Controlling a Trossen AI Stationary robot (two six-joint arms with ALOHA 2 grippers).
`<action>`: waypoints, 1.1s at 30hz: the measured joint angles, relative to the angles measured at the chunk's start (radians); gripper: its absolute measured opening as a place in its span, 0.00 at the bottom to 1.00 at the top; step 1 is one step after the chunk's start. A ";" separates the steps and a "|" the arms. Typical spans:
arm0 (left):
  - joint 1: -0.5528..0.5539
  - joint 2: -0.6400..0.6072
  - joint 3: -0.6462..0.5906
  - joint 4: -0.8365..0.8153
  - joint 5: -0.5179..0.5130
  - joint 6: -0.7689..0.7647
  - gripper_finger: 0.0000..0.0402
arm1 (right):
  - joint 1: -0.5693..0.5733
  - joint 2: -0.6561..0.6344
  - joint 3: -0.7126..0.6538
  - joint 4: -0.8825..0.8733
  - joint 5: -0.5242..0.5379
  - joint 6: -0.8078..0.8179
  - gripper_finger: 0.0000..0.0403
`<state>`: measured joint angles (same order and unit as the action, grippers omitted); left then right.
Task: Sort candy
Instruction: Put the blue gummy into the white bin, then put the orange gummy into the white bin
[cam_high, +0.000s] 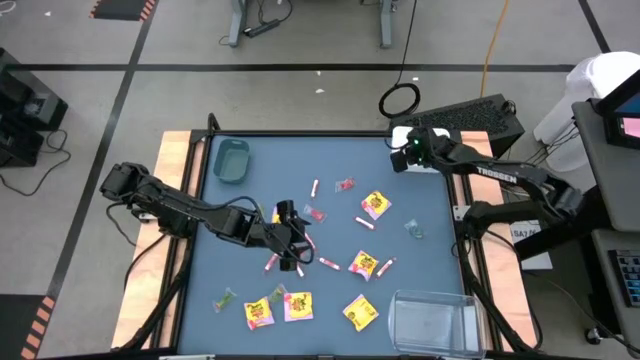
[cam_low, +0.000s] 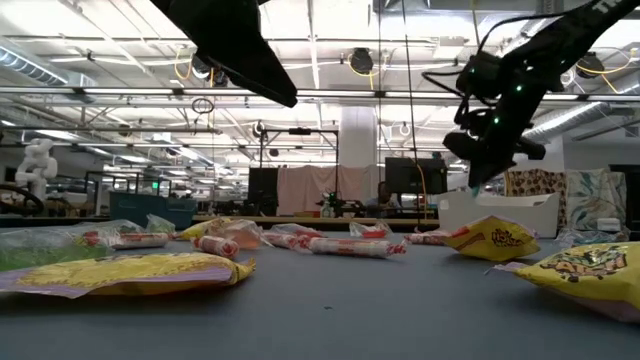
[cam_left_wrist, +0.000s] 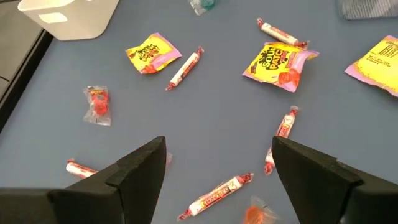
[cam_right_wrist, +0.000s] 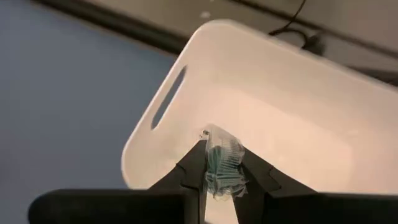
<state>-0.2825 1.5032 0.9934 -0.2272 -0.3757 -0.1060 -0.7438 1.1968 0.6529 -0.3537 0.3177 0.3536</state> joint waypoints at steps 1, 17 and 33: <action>0.000 0.000 -0.004 0.014 0.000 -0.011 0.74 | -0.005 0.014 0.000 0.005 -0.010 0.000 0.12; 0.003 0.000 -0.064 0.175 -0.132 0.036 0.74 | 0.014 0.004 0.000 0.036 -0.022 -0.031 0.50; 0.017 0.000 -0.064 0.025 -0.166 0.078 0.74 | 0.532 -0.045 0.037 0.167 0.022 -0.099 0.54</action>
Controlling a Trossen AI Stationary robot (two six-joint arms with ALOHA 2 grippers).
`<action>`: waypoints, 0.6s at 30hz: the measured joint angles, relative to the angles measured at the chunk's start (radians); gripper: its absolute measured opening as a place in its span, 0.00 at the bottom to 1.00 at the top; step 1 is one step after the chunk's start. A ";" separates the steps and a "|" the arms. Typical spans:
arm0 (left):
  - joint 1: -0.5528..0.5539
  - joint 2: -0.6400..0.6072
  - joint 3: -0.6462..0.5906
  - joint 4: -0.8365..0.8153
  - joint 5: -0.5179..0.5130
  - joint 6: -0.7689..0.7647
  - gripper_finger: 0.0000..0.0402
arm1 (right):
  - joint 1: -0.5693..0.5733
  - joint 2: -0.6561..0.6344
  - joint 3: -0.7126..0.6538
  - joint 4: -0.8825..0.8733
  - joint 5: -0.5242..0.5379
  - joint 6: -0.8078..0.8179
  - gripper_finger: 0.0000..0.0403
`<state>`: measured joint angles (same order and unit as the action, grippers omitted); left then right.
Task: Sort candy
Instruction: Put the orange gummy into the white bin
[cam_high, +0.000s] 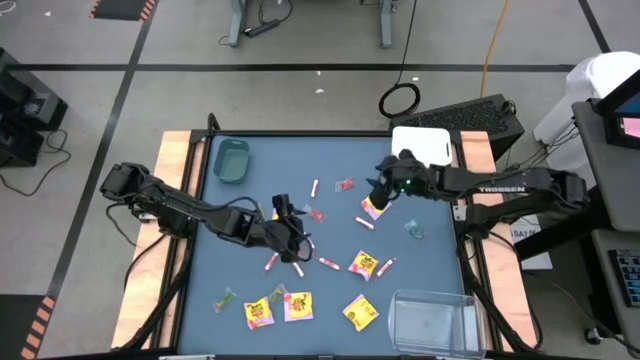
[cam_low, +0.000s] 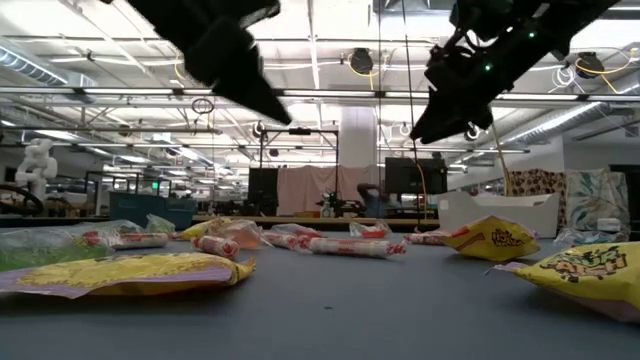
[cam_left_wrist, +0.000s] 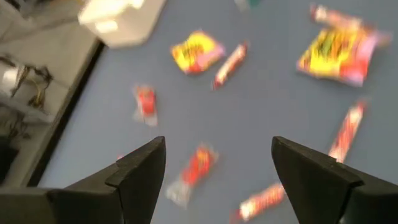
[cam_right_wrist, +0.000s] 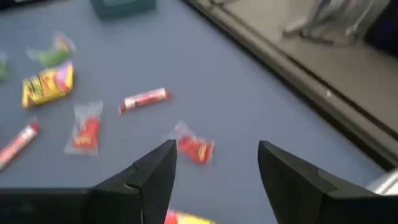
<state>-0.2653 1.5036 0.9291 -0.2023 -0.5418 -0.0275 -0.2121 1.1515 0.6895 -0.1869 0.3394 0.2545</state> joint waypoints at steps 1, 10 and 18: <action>0.000 0.000 0.000 -0.037 -0.013 -0.028 0.74 | 0.008 0.023 0.020 -0.041 0.002 0.016 0.54; -0.009 0.000 0.000 -0.222 -0.033 -0.223 0.74 | -0.002 0.343 0.248 -0.141 -0.033 -0.172 0.54; -0.055 0.000 0.000 -0.235 -0.035 -0.238 0.74 | -0.053 0.567 0.384 -0.147 -0.169 -0.371 0.57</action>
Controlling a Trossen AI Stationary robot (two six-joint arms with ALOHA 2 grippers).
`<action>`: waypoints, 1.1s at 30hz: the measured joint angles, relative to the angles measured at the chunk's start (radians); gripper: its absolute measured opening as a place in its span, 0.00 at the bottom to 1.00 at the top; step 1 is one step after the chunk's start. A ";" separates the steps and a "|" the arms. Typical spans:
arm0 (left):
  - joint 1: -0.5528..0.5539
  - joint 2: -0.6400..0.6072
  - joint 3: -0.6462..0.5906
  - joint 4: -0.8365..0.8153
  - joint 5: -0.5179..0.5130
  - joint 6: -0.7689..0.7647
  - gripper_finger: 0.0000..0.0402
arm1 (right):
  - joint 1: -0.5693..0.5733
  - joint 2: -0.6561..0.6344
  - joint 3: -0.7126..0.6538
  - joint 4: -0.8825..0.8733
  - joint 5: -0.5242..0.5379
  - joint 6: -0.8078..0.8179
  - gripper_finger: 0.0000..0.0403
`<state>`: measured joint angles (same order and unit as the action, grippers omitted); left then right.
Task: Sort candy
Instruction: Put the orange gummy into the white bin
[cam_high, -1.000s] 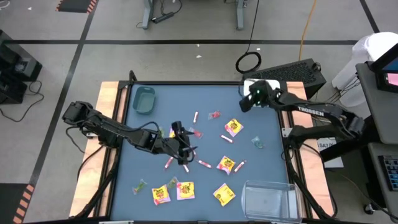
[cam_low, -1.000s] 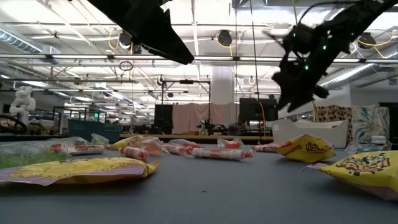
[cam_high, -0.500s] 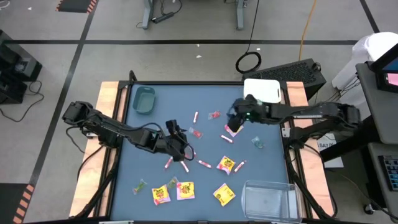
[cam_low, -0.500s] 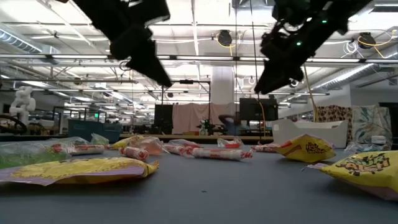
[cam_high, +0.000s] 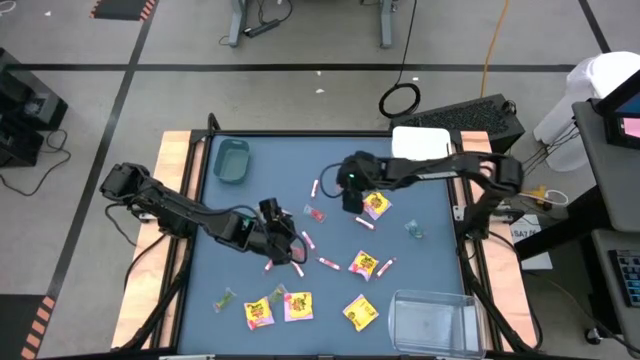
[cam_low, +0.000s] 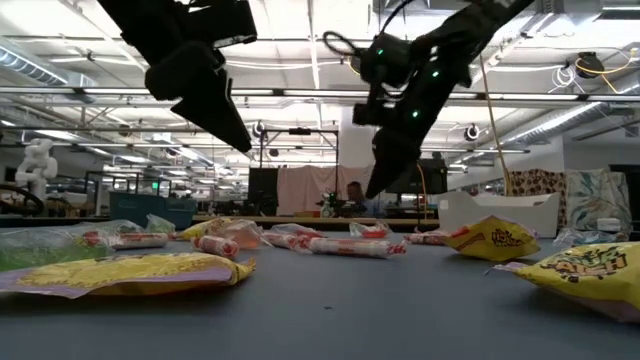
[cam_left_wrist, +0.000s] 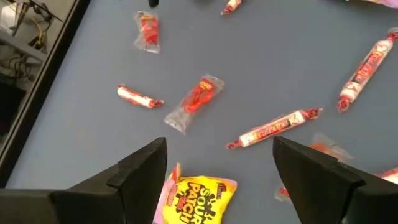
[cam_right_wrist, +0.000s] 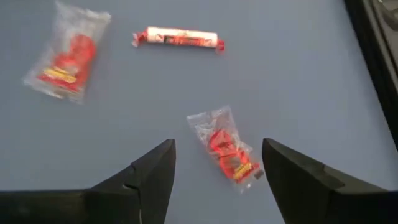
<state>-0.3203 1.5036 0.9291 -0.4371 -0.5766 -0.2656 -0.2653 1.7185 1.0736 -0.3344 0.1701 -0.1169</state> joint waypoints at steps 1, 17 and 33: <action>-0.006 0.000 0.000 -0.003 0.000 0.000 0.74 | -0.010 0.021 0.013 0.000 -0.011 -0.015 0.57; -0.040 0.000 0.000 0.001 -0.002 0.030 0.74 | -0.070 0.207 0.076 -0.008 -0.016 -0.107 0.57; -0.039 0.000 0.000 0.004 -0.004 0.066 0.74 | -0.037 0.205 0.077 -0.068 -0.060 -0.026 0.22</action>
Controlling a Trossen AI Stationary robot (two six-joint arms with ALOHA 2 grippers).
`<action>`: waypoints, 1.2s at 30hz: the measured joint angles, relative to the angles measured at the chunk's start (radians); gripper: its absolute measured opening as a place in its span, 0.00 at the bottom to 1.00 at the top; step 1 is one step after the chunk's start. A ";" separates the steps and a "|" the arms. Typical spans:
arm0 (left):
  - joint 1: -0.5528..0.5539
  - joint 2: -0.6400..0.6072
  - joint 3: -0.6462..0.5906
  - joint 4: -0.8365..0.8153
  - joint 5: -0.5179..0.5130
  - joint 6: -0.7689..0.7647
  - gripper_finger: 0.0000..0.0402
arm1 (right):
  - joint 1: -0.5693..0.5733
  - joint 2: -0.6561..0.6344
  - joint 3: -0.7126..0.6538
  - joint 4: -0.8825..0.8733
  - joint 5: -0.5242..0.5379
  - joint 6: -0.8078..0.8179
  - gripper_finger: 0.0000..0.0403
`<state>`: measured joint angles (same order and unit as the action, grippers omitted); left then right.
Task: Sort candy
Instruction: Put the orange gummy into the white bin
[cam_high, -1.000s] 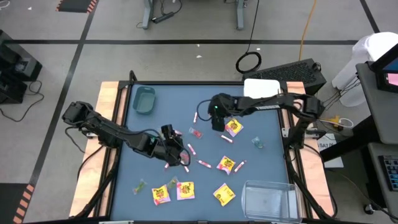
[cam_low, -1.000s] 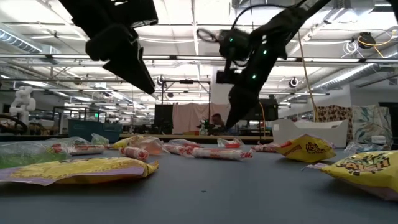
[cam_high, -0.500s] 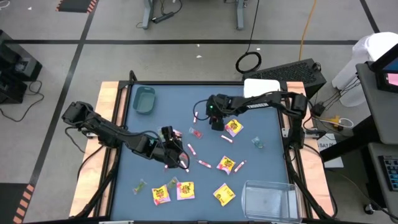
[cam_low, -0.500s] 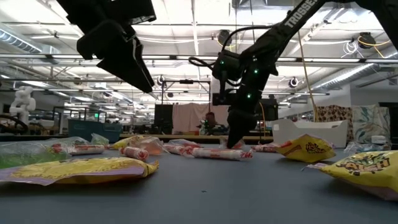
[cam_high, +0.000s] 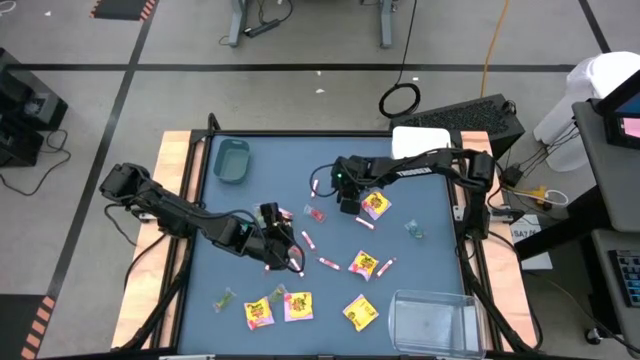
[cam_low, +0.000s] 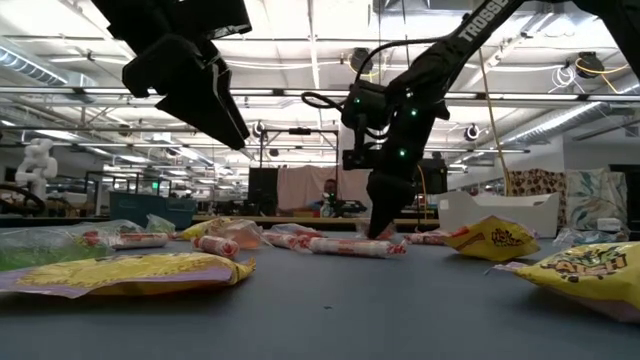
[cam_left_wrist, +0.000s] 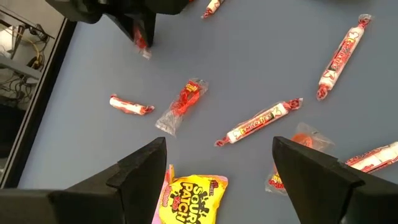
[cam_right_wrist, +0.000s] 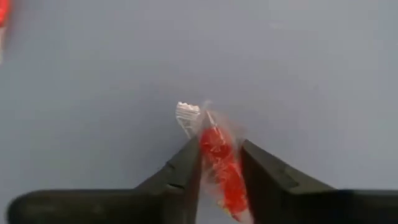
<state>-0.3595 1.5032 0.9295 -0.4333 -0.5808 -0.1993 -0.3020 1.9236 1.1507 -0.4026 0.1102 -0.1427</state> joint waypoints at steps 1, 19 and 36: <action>0.000 0.000 0.000 0.000 0.000 0.002 0.74 | 0.006 0.000 0.000 0.000 0.001 0.004 0.19; 0.010 0.000 0.000 0.010 0.000 -0.004 0.74 | 0.230 -0.311 -0.039 -0.064 -0.086 0.165 0.13; 0.019 0.000 0.001 0.214 0.028 0.104 0.74 | 0.461 -0.818 -0.592 0.598 0.056 0.288 0.13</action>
<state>-0.3405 1.5032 0.9302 -0.2194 -0.5530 -0.0952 0.1588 1.1058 0.5586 0.1957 0.1659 0.1453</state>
